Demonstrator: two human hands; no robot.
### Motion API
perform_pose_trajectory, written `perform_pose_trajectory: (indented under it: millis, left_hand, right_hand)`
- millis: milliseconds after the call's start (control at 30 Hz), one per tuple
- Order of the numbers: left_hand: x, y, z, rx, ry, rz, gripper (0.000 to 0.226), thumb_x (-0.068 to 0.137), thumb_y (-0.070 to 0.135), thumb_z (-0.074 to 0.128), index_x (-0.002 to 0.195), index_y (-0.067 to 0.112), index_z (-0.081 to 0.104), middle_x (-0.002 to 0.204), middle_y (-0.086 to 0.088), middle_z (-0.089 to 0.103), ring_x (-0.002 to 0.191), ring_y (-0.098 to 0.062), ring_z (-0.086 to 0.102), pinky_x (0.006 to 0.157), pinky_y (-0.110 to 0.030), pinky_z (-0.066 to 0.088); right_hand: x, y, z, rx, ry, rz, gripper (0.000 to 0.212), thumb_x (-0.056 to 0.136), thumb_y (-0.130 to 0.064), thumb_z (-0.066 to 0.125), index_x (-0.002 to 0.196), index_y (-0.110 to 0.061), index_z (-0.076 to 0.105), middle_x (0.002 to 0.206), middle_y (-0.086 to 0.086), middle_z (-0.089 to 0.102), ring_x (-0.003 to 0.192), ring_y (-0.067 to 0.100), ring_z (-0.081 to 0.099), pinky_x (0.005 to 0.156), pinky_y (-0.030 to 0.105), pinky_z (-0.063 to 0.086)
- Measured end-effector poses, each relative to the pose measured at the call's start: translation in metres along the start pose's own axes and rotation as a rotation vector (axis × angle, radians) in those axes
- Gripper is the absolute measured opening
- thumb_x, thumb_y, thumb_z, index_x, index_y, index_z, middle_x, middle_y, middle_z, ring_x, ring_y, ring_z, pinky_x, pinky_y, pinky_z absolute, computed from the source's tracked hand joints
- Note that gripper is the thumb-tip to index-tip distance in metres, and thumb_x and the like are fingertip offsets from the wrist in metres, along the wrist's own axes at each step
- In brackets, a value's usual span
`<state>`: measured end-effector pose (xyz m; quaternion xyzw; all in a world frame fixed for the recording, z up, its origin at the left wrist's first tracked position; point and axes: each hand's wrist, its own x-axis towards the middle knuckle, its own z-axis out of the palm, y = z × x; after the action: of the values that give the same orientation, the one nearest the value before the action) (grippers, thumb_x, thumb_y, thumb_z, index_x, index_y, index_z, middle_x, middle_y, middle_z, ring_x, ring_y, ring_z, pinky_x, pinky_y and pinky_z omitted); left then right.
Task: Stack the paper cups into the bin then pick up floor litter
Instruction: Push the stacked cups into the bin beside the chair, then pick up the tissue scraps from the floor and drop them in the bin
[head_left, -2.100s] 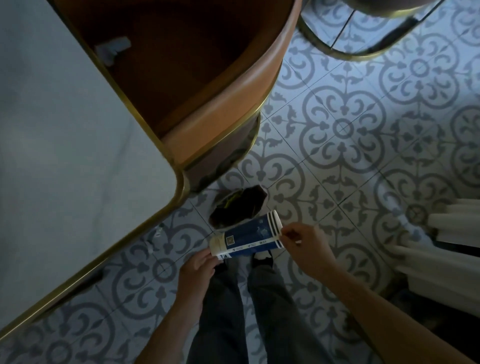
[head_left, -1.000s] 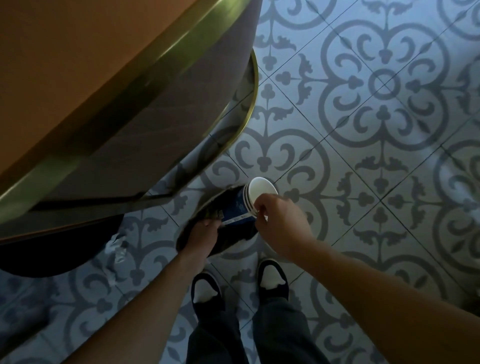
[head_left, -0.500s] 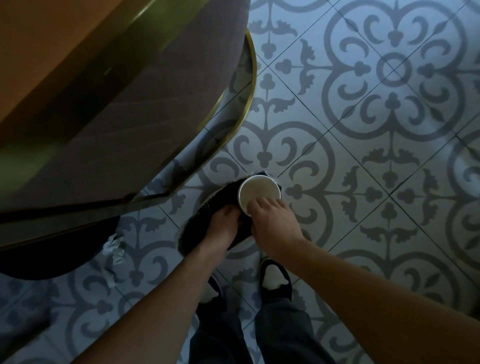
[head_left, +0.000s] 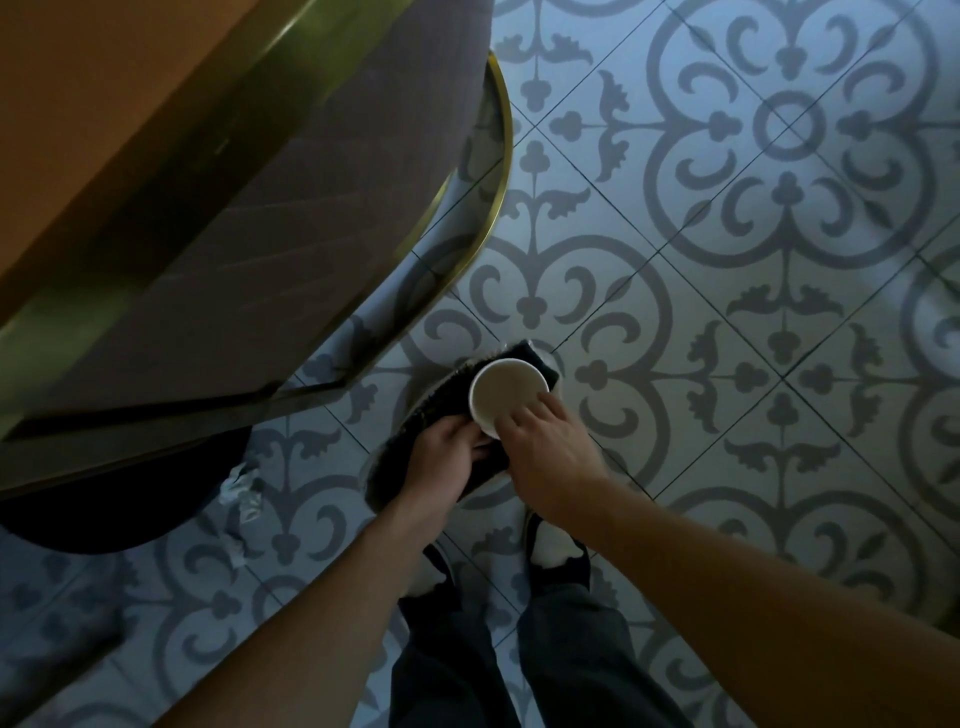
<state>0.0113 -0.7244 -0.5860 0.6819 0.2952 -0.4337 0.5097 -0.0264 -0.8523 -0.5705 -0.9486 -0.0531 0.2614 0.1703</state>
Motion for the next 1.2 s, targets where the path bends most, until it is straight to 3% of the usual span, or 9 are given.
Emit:
perform_pose_trajectory:
  millis: [100,233,300,533,667,967,1033,1200]
  left_hand:
    - [-0.004,-0.003,-0.004,0.06,0.025,0.007,0.016,0.097,0.012,0.054,0.099,0.014,0.07,0.104,-0.012,0.075,0.099,-0.024,0.071,0.091,-0.035,0.055]
    - [-0.017,-0.003,-0.013,0.143,0.071,0.032,0.017,0.095,0.02,0.056,0.087,0.033,0.064,0.098,0.002,0.073,0.095,-0.015,0.069,0.075,-0.027,0.051]
    - [-0.026,0.0,-0.019,0.168,0.097,0.04,0.019,0.094,0.021,0.056,0.083,0.036,0.061,0.097,0.002,0.073,0.093,-0.014,0.068,0.079,-0.031,0.052]
    - [-0.073,0.0,-0.048,0.14,0.113,0.049,0.02,0.094,0.016,0.056,0.085,0.034,0.063,0.096,0.002,0.073,0.093,-0.014,0.069,0.082,-0.031,0.053]
    - [-0.115,-0.018,-0.069,0.067,0.126,0.017,0.018,0.094,0.01,0.056,0.091,0.026,0.064,0.1,-0.006,0.074,0.096,-0.02,0.071,0.088,-0.034,0.053]
    - [-0.217,-0.085,-0.12,-0.061,0.301,-0.032,0.006,0.095,0.012,0.061,0.092,0.014,0.065,0.092,-0.011,0.073,0.089,-0.026,0.069,0.076,-0.033,0.055]
    - [-0.232,-0.099,-0.133,0.038,0.34,-0.005,0.013,0.097,0.021,0.06,0.087,0.015,0.067,0.086,-0.008,0.073,0.085,-0.023,0.07,0.077,-0.034,0.056]
    - [-0.257,-0.123,-0.177,0.268,0.416,0.12,0.017,0.094,0.025,0.063,0.077,0.025,0.064,0.076,0.006,0.07,0.074,-0.007,0.067,0.057,-0.016,0.045]
  right_hand:
    - [-0.009,-0.001,-0.001,-0.002,0.019,-0.032,0.022,0.086,-0.019,0.053,0.105,-0.012,0.061,0.106,0.005,0.066,0.106,0.024,0.055,0.112,0.039,0.025]
    - [-0.023,-0.004,-0.006,-0.009,0.014,-0.027,0.025,0.086,-0.019,0.049,0.108,-0.013,0.059,0.11,0.005,0.062,0.108,0.022,0.051,0.11,0.036,0.026]
    - [-0.03,-0.007,-0.011,-0.012,0.003,-0.014,0.028,0.085,-0.02,0.05,0.111,-0.014,0.057,0.114,0.005,0.06,0.112,0.023,0.049,0.109,0.036,0.026]
    - [-0.064,-0.021,-0.03,0.023,-0.067,0.03,0.036,0.087,-0.023,0.053,0.121,-0.016,0.053,0.123,0.004,0.057,0.117,0.023,0.047,0.107,0.038,0.032]
    - [-0.085,-0.032,-0.039,0.02,-0.125,0.039,0.034,0.087,-0.024,0.051,0.12,-0.015,0.052,0.12,0.005,0.058,0.114,0.023,0.05,0.106,0.039,0.034]
    - [-0.121,-0.076,-0.048,-0.04,-0.217,0.042,0.042,0.091,-0.027,0.053,0.132,-0.019,0.046,0.134,0.005,0.053,0.124,0.023,0.046,0.11,0.041,0.028]
    - [-0.126,-0.093,-0.049,-0.045,-0.236,0.023,0.037,0.092,-0.028,0.051,0.128,-0.019,0.048,0.13,0.005,0.055,0.12,0.022,0.048,0.107,0.04,0.031]
    - [-0.14,-0.146,-0.046,-0.031,-0.194,-0.032,0.025,0.095,-0.032,0.046,0.113,-0.018,0.056,0.113,0.005,0.06,0.103,0.02,0.056,0.098,0.038,0.038]
